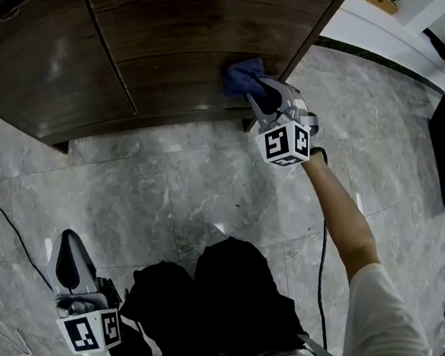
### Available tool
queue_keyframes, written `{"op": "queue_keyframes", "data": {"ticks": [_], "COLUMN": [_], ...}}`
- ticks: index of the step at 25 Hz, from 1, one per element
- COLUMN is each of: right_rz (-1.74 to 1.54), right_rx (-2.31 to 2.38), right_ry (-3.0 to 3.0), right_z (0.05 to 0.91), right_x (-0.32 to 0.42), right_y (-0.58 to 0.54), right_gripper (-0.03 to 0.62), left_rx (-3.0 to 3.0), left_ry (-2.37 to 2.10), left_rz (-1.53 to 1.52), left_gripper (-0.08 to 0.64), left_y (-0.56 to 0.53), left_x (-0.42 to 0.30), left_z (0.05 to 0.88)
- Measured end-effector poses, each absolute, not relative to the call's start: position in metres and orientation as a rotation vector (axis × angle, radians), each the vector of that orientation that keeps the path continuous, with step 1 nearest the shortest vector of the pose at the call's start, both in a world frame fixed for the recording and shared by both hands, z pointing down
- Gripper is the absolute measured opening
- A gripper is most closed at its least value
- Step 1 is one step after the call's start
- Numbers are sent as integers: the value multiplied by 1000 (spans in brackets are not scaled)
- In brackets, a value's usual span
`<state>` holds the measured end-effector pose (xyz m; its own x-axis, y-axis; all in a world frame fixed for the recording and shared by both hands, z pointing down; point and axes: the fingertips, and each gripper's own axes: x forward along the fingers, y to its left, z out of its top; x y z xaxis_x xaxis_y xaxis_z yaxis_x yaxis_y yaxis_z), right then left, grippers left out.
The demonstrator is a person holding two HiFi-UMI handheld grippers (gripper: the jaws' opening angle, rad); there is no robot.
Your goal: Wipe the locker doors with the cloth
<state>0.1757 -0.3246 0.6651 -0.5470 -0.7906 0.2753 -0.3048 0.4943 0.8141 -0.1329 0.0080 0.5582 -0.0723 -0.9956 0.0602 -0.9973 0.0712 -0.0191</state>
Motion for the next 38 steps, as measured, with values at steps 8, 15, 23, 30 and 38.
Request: {"op": "queue_keyframes", "data": {"ticks": [8, 15, 23, 30, 38], "right_rz": [-880, -838, -747, -674, -634], "right_rx": [826, 750, 735, 809, 944], "right_ry": [-2110, -2108, -2142, -2212, -2324], "right_z": [711, 746, 766, 743, 678], "right_x": [161, 145, 125, 117, 99], "right_y": [-319, -313, -309, -310, -310], "right_gripper": [115, 115, 116, 115, 115], "left_rx": [2110, 2114, 2106, 2117, 2119], "left_ry": [-2271, -2251, -2210, -2191, -2200], "left_rz": [91, 93, 80, 51, 16], "left_gripper": [0, 0, 0, 0, 0], "left_y": [6, 0, -11, -14, -7], "left_x": [-133, -129, -121, -119, -125], "left_z": [561, 566, 573, 574, 569]}}
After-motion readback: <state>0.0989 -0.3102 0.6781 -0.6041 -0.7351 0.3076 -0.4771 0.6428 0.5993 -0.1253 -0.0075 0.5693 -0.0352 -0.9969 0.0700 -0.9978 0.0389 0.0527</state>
